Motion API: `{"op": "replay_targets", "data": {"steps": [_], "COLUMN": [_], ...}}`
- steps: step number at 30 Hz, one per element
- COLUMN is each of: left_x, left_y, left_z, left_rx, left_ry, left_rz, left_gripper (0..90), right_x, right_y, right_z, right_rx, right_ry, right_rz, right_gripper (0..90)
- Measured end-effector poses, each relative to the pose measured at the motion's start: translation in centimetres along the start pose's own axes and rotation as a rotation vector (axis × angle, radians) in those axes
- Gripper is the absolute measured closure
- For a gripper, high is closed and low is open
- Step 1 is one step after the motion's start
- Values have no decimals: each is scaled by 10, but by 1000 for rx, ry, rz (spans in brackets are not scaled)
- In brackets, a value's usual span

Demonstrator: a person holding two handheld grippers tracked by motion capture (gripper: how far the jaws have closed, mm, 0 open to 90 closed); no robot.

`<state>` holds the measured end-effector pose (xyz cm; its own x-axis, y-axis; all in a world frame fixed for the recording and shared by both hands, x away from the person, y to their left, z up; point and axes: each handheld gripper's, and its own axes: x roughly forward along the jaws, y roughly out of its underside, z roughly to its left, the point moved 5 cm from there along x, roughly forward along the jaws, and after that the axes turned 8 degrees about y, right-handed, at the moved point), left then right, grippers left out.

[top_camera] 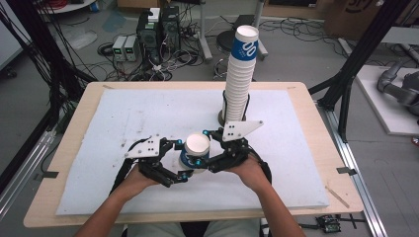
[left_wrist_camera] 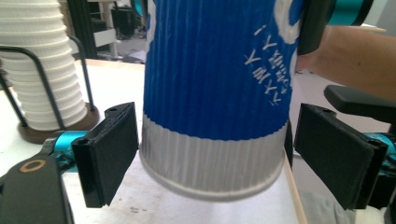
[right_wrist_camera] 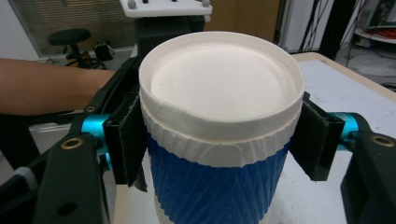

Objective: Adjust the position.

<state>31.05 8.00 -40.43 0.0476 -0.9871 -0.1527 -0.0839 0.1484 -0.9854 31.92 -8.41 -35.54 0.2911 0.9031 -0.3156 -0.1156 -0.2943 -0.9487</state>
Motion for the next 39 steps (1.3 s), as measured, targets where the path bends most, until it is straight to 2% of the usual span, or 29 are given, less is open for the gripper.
{"op": "replay_targets", "data": {"steps": [3, 8, 12, 19, 20, 21, 22, 23, 27, 33, 37, 39], "left_x": [1, 0, -1, -3, -4, -4, -4, -5, -7, -12, -14, -13], "left_y": [1, 0, 0, 0, -1, -2, -2, -2, -4, -4, -8, -10], "left_z": [0, 0, 0, -1, -1, -1, -1, -1, 0, 3, 5, 5], "left_rx": [6, 38, 43, 41, 41, 38, 35, 36, 27, 14, 21, 27], "left_ry": [3, -4, -4, 9, 10, 9, 11, 9, 5, 0, 2, 2], "left_rz": [7, 15, 23, 22, 21, 22, 26, 31, 70, 179, 258, 299], "left_gripper": [151, 239, 261, 286, 287, 288, 288, 287, 290, 289, 289, 288], "right_x": [0, 0, 1, 2, 2, 1, 1, 0, -4, -14, -18, -17], "right_y": [0, 1, 1, 1, 0, 0, -2, -3, -7, -19, -24, -26], "right_z": [1, 1, 1, 1, 2, 2, 2, 1, 0, -6, -8, -9], "right_rx": [1, -7, -14, 8, 17, 26, 40, 48, 51, 3, -73, -121], "right_ry": [-13, -12, -11, -18, -29, -32, -26, -17, -18, -19, -8, 3], "right_rz": [2, 7, 14, 9, -1, -12, -22, -25, -5, 44, 141, 208], "right_gripper": [296, 305, 307, 295, 288, 243, 173, 161, 161, 161, 161, 161]}}
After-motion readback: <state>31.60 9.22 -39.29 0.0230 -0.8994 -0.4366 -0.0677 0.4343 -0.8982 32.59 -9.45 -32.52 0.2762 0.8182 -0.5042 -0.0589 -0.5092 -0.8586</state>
